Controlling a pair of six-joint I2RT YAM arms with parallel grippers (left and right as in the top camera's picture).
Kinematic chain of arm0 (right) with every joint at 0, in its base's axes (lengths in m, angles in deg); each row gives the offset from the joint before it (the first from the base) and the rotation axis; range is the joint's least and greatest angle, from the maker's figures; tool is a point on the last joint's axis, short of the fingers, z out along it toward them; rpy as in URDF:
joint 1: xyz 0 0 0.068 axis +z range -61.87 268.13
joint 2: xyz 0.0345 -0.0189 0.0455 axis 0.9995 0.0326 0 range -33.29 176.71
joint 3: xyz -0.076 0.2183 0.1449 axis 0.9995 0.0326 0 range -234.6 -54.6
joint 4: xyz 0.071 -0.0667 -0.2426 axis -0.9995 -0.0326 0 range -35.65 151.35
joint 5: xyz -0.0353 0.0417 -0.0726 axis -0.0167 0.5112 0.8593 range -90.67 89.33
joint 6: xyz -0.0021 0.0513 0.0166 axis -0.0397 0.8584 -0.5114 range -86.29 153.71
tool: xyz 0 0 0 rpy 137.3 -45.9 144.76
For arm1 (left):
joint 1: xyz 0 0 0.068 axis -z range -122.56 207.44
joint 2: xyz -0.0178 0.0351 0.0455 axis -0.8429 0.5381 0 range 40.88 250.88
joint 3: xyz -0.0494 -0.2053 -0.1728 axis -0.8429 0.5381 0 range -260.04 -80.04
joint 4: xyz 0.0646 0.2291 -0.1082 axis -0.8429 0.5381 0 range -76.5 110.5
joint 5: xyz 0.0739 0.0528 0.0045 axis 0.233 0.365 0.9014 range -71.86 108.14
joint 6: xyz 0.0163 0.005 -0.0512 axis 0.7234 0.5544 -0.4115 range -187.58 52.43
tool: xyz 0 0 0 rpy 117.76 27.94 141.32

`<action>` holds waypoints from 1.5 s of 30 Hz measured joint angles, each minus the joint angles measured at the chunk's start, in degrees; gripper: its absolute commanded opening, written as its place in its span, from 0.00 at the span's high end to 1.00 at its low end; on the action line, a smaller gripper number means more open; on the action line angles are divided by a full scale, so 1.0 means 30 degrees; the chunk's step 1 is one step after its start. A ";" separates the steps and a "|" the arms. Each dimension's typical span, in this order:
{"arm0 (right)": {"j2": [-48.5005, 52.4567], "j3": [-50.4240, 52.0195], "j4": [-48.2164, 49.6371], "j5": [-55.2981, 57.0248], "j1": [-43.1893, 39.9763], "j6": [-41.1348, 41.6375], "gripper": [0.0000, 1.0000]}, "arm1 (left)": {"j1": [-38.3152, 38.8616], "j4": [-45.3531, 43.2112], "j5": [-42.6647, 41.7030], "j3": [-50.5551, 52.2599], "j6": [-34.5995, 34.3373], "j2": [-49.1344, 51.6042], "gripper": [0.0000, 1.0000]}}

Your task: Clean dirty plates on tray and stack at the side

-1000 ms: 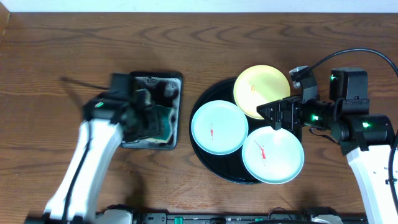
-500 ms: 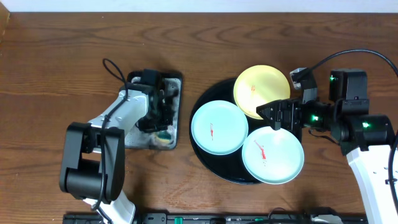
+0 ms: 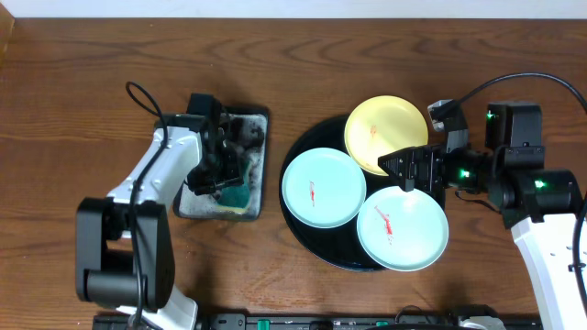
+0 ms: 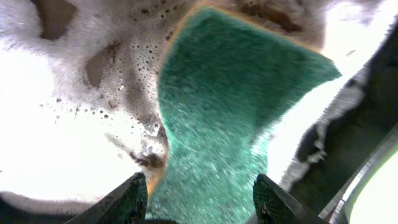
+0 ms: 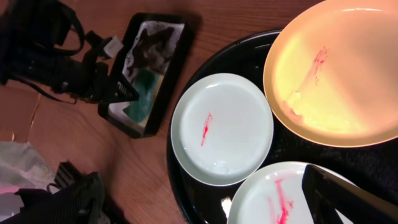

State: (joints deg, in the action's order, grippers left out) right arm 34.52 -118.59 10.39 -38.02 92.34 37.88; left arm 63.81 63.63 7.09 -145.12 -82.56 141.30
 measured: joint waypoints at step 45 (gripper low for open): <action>1.2160 0.0058 0.2412 0.7796 0.4998 0.3490 0.64 | 0.3621 0.1392 -0.1384 -0.1260 -0.0714 -0.6521 0.93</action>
State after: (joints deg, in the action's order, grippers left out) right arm 71.00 -118.41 17.62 -14.63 107.33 48.35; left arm 74.68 67.81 2.94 -148.90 -84.70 121.74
